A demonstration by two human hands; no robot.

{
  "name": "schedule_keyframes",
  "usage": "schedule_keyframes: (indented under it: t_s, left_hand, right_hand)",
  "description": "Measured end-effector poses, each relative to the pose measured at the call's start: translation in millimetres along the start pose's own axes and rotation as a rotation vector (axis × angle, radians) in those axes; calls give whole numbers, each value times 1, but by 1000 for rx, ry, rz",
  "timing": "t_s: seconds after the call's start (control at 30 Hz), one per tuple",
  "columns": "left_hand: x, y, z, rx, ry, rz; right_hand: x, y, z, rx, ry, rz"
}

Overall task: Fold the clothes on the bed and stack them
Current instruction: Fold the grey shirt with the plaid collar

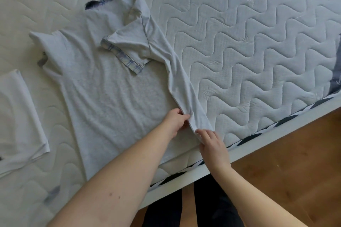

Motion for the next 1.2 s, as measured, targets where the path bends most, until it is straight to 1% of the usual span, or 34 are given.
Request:
schedule_keyframes:
  t_s: [0.03, 0.1, 0.17, 0.27, 0.37, 0.4, 0.43, 0.5, 0.57, 0.6, 0.7, 0.77, 0.83, 0.93, 1.03, 1.1, 1.2]
  left_hand:
    - [-6, 5, 5, 4, -16, 15]
    - [-12, 9, 16, -16, -70, 24]
    - [-16, 7, 23, 7, -115, -1]
    - [-13, 20, 23, 2, -111, -4]
    - [-23, 40, 1, -36, 56, 73]
    - [-24, 52, -6, -11, 99, 90]
    - [-28, 61, -10, 36, 104, 75]
    - [-34, 69, -13, 96, 30, 9]
    - [-36, 68, -8, 120, -81, -38]
    - [-37, 68, -6, 116, -117, -50]
    - [-41, 62, -5, 82, -183, -89]
    - [-44, 54, -3, 68, -216, -137]
    - [-48, 52, -2, 30, -224, -135]
    - [-51, 53, 0, 10, -197, -134]
    - [-51, 51, 5, 34, -227, -183]
    - [-52, 49, 7, 56, -242, -208]
    - [-53, 48, 6, 178, -258, -227]
  right_hand:
    - [-6, -2, 0, -1, -1, -21]
    - [-11, -17, 0, -40, 9, -139]
    - [-12, -34, -3, -112, 62, -268]
    - [-5, -55, -17, -129, 162, -366]
    - [7, -59, -21, -78, 116, -327]
    - [12, -61, -19, -53, 84, -308]
    - [14, -63, -18, -19, 77, -305]
    - [18, -68, -16, 113, 75, -335]
    - [19, -73, -14, 218, 130, -378]
    - [20, -73, -14, 252, 148, -367]
    - [19, -70, -18, 411, 236, -371]
    - [18, -69, -23, 539, 277, -421]
    - [16, -69, -29, 646, 294, -483]
    - [17, -68, -35, 633, 273, -545]
    - [15, -75, -34, 623, 222, -645]
    - [11, -79, -32, 586, 189, -628]
    - [4, -81, -32, 552, 180, -579]
Point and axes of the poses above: each hand's wrist, its own x-axis towards the middle knuckle, its own z-axis out of the back of the hand, y = z × x, the point moved 7 cm from there along x, towards the middle knuckle, and after that the axes turned 14 degrees about -z, right-handed, at the moved point
